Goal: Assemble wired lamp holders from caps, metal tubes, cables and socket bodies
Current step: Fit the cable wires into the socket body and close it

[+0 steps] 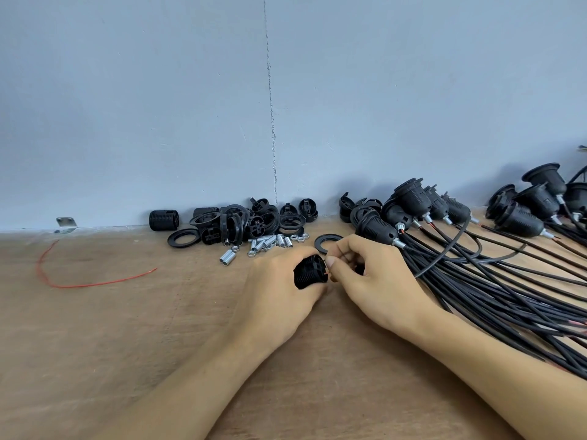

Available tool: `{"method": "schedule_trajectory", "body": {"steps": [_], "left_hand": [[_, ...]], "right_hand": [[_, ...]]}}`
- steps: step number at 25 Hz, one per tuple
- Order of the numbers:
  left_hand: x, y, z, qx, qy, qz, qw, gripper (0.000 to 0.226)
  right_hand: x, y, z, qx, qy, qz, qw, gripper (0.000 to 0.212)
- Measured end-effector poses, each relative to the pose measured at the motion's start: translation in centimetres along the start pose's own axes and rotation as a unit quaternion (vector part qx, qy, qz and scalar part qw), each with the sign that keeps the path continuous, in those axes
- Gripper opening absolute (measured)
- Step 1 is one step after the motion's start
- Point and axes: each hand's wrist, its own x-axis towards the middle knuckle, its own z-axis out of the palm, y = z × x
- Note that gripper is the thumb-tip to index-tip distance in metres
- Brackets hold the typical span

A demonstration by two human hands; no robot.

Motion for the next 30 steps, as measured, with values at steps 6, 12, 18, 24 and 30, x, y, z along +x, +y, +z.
{"method": "schedule_trajectory", "body": {"steps": [6,12,18,24,30], "left_hand": [[0.05,-0.16,-0.03,0.004,0.002,0.0,1.0,0.029],[-0.06,-0.1,-0.05,-0.028,0.01,-0.007,1.0,0.03],[-0.12,-0.01,0.03,-0.017,0.013,-0.008,1.0,0.032],[-0.35,0.2,0.14,0.005,0.006,-0.009,1.0,0.032],[-0.45,0.68,-0.22,0.032,-0.022,0.001,0.999,0.029]], "right_hand": [[-0.2,0.0,-0.06,-0.009,-0.015,-0.001,1.0,0.016],[-0.21,-0.05,-0.01,-0.006,-0.018,0.004,1.0,0.016],[-0.23,-0.13,0.09,-0.001,-0.031,0.012,0.999,0.015],[-0.26,-0.14,0.09,-0.001,-0.048,0.025,0.999,0.019],[-0.37,0.05,0.25,-0.024,-0.053,0.007,0.998,0.016]]}}
